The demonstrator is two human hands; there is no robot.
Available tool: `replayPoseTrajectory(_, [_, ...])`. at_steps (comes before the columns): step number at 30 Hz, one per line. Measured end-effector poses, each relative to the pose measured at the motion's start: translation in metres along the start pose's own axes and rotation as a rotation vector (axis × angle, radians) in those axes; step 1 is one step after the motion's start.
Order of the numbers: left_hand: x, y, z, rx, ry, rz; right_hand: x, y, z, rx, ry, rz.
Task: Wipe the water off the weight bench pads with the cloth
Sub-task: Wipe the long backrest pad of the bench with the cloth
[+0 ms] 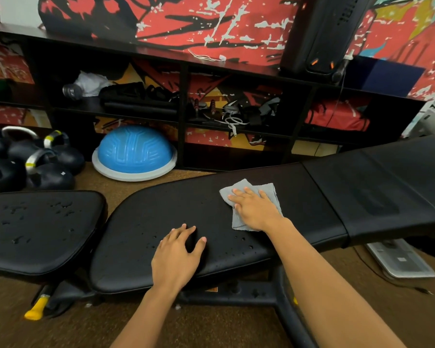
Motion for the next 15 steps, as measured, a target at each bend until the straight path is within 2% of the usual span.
replayPoseTrajectory(7, [0.010,0.008,-0.008,0.033,-0.045,0.028,-0.016,0.005,0.014,-0.008,-0.042,0.024])
replayPoseTrajectory(15, [0.013,0.007,-0.027,0.062,0.042,-0.055,-0.001,-0.001,-0.001,-0.047,-0.072,0.030])
Point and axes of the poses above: each hand's wrist, its own x-axis towards the middle knuckle, its own y-axis out of the back of the hand, z = x × y, the point moved 1 cm from there along x, towards the middle knuckle, and after that the axes turned 10 degrees about z, right-handed, at the moved point
